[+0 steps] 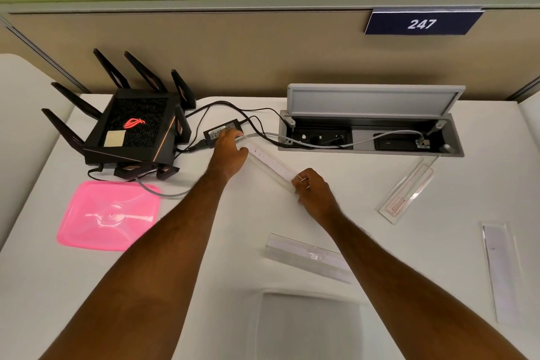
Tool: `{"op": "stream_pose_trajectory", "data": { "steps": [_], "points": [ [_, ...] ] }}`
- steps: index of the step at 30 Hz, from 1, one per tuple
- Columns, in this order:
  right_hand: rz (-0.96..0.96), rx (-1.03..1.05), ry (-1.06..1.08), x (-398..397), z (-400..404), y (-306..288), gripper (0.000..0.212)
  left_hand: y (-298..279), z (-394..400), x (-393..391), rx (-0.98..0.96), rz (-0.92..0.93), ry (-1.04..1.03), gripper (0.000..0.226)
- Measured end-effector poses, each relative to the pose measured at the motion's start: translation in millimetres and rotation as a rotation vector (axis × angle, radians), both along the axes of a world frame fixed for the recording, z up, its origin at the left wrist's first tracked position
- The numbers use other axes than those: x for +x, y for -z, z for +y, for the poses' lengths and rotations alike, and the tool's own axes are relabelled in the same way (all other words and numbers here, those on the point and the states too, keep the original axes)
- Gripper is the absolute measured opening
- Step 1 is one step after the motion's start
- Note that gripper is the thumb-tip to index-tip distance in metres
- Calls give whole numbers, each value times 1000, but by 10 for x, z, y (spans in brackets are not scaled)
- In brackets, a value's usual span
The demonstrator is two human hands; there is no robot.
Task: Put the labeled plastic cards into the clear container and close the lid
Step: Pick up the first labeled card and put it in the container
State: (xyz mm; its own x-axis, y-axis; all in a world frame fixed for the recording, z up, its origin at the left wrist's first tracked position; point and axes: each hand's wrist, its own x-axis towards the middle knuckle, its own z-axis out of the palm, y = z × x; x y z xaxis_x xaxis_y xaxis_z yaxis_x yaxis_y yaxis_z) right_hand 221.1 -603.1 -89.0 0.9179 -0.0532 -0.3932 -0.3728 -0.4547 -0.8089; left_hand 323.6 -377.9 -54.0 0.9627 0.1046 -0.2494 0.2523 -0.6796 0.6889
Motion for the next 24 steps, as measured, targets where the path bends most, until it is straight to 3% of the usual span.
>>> {"op": "stream_pose_trajectory", "data": {
  "steps": [6, 15, 18, 24],
  "points": [
    [-15, 9, 37, -122, -73, -116, 16, -76, 13, -214, -73, 3, -17, 40],
    [0, 169, 279, -342, -253, -499, 35, -332, 158, -603, -208, 25, 65, 49],
    [57, 304, 385, -440, -326, -673, 27, -438, 218, -755, -280, 14, 71, 50],
    [51, 342, 383, -703, -427, -988, 27, -662, 255, -1087, -401, -34, 94, 53]
  ]
}}
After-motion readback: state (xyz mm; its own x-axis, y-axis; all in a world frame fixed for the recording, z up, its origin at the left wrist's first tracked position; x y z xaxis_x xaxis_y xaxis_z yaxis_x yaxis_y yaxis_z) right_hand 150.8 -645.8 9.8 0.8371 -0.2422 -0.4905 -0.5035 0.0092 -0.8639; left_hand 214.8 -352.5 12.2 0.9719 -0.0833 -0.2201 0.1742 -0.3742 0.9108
